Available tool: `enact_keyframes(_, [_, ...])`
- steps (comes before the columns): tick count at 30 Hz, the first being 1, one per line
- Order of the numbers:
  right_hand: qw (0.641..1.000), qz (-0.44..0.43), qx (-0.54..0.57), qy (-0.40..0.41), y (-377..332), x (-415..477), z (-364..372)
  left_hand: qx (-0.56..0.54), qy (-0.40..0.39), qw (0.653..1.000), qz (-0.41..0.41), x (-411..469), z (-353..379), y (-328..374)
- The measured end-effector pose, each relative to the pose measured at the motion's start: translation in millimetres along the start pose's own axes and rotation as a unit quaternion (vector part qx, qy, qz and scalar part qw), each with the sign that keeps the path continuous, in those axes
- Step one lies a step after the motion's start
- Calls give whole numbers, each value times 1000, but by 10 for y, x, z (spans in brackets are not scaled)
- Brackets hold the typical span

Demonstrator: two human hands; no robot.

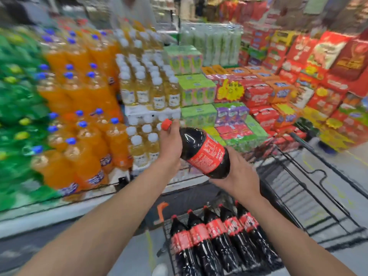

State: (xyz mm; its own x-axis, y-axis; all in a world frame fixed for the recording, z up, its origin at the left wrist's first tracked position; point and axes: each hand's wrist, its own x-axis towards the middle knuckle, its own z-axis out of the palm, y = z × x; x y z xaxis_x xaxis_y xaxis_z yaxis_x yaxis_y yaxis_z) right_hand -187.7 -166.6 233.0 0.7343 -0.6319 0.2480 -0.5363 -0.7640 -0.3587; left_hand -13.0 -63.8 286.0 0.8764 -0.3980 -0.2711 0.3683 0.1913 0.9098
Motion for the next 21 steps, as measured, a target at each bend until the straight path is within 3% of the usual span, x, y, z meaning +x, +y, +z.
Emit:
enact_keyframes(7, [990,-122,42,-51,-951,-159,202,-46,118,989,79,-485,-1143,434])
enact_keyframes(21, [945,-278,117,-124,-2877,-907,832,-42,266,957,111,-1320,-3351,940])
